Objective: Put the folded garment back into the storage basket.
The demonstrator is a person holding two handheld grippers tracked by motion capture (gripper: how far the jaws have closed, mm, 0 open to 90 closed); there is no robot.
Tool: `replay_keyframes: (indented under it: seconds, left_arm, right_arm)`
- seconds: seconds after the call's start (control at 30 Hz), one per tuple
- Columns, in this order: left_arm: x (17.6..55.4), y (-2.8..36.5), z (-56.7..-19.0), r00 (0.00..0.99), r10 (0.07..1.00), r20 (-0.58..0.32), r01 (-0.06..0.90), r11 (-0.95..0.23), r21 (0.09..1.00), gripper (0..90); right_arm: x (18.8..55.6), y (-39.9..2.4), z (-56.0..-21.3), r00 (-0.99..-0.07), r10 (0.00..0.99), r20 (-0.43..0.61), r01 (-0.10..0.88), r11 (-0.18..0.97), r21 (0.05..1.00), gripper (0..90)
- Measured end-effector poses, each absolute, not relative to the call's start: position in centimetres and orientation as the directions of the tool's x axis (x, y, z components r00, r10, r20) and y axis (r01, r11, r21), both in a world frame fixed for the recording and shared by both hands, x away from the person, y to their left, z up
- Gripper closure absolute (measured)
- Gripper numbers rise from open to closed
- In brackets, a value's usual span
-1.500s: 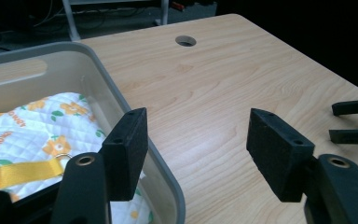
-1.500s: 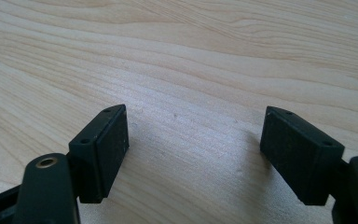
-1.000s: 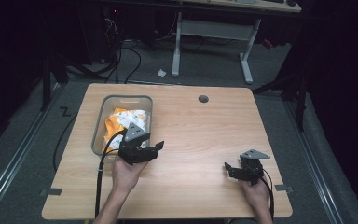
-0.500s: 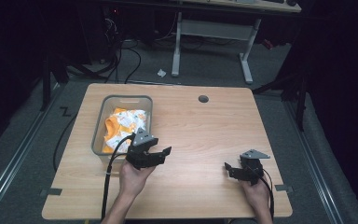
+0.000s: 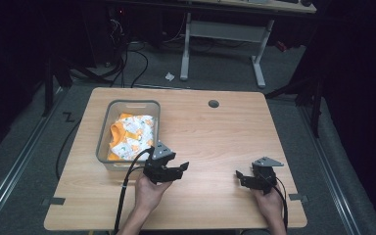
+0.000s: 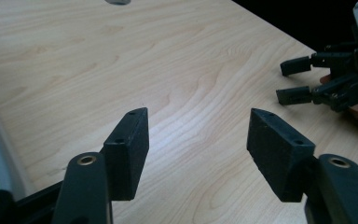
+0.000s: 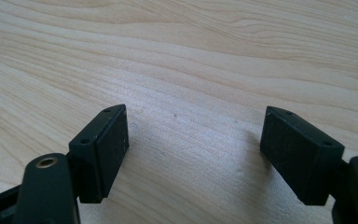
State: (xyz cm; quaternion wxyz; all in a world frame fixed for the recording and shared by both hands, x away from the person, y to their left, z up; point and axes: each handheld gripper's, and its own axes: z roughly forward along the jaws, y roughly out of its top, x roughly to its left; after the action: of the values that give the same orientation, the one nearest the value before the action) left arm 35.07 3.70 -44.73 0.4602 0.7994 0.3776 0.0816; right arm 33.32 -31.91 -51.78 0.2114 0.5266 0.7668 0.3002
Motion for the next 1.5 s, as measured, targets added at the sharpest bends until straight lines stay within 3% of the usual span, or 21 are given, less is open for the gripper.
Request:
replay_keyframes:
  seconds: [0.93, 1.23, 1.5]
  left_arm:
    - [34.1, 1.4, -50.1, 0.69, 0.673, -0.268, 0.604, -0.33, 0.726, 39.1]
    - [34.2, 1.3, -51.5, 0.665, 0.706, -0.244, 0.619, -0.339, 0.708, 39.1]
    - [34.2, 0.9, -52.1, 0.666, 0.732, -0.141, 0.571, -0.378, 0.729, 37.5]
  right_arm:
    - [33.3, -31.9, -51.8, -0.355, 0.935, -0.007, 0.681, 0.264, 0.683, 23.7]
    - [33.3, -31.9, -51.8, -0.355, 0.935, -0.007, 0.681, 0.264, 0.683, 23.6]
    - [33.3, -31.9, -51.8, -0.355, 0.935, -0.007, 0.681, 0.264, 0.683, 23.7]
